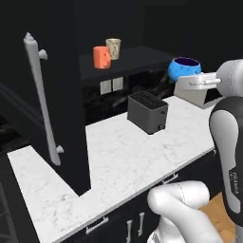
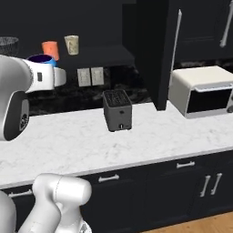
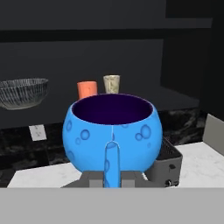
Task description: Gather all objects into one cabinet and sort the glasses and bowls to opposite sides.
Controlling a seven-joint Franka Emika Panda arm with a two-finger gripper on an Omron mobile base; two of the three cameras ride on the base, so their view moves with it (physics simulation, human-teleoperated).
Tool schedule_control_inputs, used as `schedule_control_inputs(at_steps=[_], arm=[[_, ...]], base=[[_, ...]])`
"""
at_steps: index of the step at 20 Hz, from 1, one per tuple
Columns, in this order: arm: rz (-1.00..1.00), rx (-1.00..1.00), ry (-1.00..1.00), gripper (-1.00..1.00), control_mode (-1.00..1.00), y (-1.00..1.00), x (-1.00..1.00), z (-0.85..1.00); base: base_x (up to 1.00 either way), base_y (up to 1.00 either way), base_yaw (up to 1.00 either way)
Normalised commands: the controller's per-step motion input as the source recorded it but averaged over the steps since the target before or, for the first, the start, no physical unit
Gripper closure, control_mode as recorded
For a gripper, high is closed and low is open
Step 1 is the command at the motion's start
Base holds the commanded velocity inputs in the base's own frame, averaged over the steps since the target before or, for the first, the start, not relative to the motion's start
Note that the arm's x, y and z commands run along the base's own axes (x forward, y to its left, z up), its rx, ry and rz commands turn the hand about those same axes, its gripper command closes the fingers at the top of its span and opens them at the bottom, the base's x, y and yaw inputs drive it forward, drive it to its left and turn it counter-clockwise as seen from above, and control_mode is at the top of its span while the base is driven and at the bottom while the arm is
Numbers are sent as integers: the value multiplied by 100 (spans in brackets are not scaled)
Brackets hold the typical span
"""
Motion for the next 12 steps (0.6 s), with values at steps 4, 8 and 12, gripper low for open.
schedule_control_inputs(at_steps=[4,8,12], arm=[[0,0,0,100,100,0,0,0],[0,0,0,100,100,0,0,0],[0,0,0,100,100,0,0,0]], base=[[-77,100,-5],[-58,95,-4],[69,-11,-12]])
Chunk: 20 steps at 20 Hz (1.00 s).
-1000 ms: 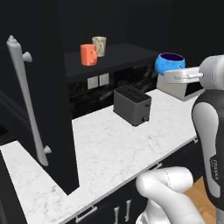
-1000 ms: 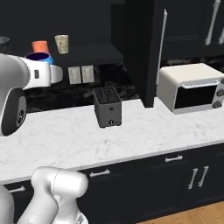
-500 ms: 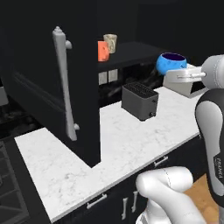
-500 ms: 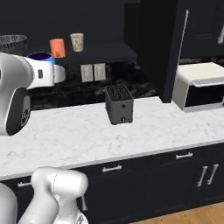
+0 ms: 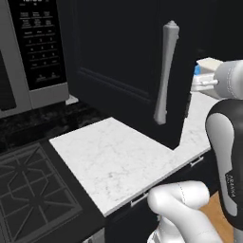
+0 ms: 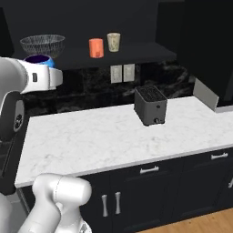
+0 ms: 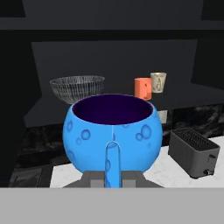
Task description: Gather all objects into one cabinet and sort the glasses and bowls to opposite sides.
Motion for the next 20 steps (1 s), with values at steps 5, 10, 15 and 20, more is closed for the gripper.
schedule_control_inputs(at_steps=[5,10,15,20], arm=[[0,0,0,100,100,0,0,0],[0,0,0,100,100,0,0,0],[0,0,0,100,100,0,0,0],[0,0,0,100,100,0,0,0]], base=[[80,-25,-8],[7,-45,0],[-20,-42,0],[94,-38,-2]])
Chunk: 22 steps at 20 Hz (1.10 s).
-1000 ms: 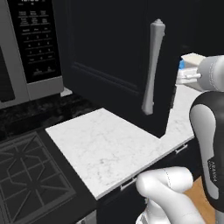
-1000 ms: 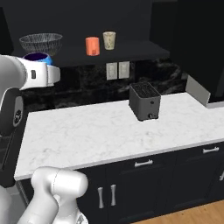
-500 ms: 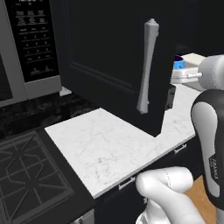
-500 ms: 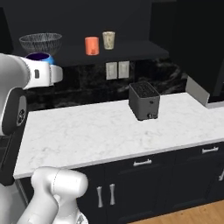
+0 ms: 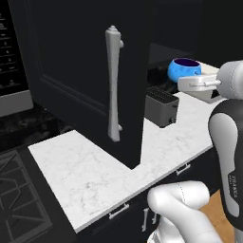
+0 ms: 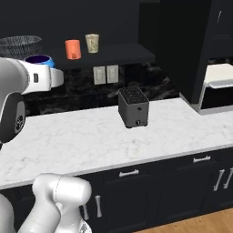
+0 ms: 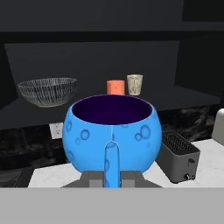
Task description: Gather all objects into one cabinet and sort the glasses and bowls to opposite sides.
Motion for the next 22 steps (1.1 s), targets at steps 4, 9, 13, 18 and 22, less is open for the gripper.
schedule_control_inputs(at_steps=[4,9,13,18,22], arm=[[0,0,0,100,100,0,0,0],[0,0,0,100,100,0,0,0],[0,0,0,100,100,0,0,0],[0,0,0,100,100,0,0,0],[0,0,0,100,100,0,0,0]], base=[[100,-20,-1],[100,11,-6],[100,6,-12],[100,0,-9],[42,0,0]])
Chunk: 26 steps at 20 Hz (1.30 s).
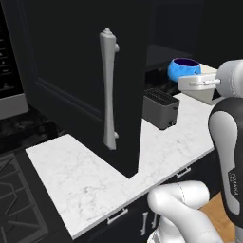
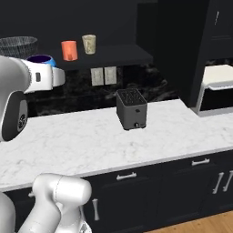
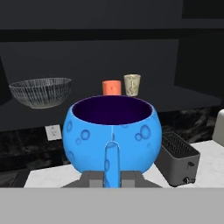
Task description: Gather all objects into one cabinet and sort the glasses and bowls to opposite sides.
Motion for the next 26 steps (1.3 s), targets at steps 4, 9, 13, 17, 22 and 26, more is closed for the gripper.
schedule_control_inputs(at_steps=[4,9,13,17,22,26], arm=[[0,0,0,100,100,0,0,0],[0,0,0,100,100,0,0,0],[0,0,0,100,100,0,0,0],[0,0,-2,100,-100,-12,10,9],[-3,1,-2,100,-100,-30,71,71],[-7,0,2,100,-100,0,100,9]], base=[[2,0,0],[1,0,0],[4,0,0],[2,-2,0],[0,0,0],[0,0,0]])
